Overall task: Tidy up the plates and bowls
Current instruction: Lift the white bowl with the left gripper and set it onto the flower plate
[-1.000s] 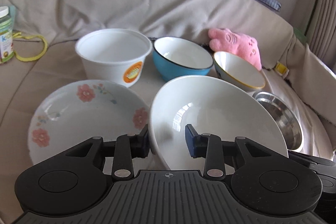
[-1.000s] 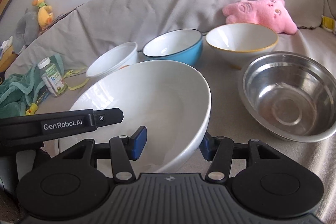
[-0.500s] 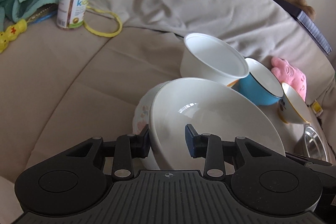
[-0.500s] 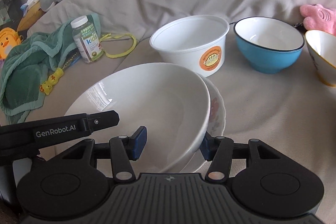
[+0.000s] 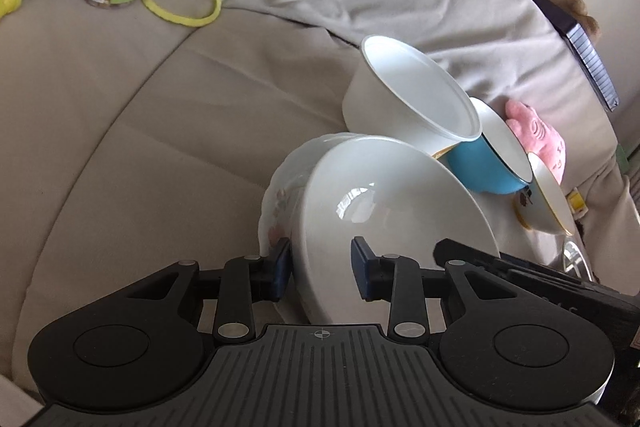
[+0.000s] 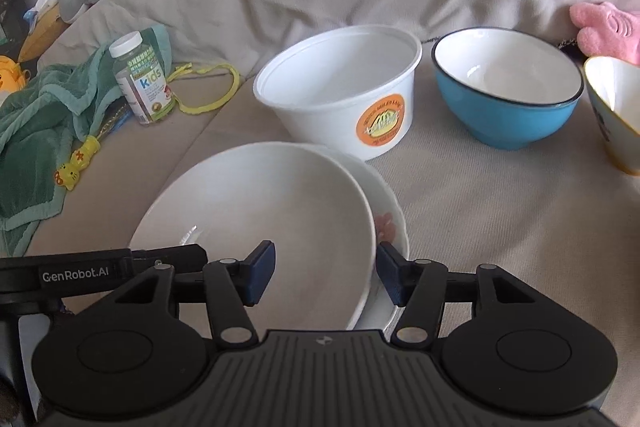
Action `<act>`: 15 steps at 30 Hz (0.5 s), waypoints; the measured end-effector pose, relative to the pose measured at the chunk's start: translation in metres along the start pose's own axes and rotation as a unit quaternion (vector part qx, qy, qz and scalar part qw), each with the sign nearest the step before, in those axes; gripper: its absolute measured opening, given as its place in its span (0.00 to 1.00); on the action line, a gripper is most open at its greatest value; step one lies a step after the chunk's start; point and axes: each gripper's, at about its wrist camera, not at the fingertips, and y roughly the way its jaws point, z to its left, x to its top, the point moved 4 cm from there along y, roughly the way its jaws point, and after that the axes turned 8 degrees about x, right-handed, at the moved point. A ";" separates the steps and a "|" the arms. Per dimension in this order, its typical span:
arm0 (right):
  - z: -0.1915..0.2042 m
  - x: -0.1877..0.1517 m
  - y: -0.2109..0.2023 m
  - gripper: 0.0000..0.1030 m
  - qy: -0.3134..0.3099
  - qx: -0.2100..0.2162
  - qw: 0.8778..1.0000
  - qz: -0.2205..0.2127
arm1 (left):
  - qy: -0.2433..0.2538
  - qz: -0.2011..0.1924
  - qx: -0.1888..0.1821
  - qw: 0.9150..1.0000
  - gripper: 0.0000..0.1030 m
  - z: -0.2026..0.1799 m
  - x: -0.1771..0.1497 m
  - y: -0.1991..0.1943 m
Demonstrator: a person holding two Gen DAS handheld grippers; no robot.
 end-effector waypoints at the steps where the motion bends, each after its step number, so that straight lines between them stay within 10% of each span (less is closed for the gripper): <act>1: -0.001 0.002 -0.005 0.62 0.000 0.001 1.000 -0.007 | 0.000 -0.004 -0.002 1.000 0.33 0.002 0.003 -0.003; 7: -0.014 0.002 -0.005 0.68 0.008 0.003 1.000 -0.004 | 0.037 -0.101 0.027 0.994 0.33 0.006 0.025 -0.040; 15: -0.030 -0.012 0.016 0.68 0.059 0.039 0.997 0.023 | 0.057 -0.022 0.036 0.997 0.39 0.008 0.022 0.006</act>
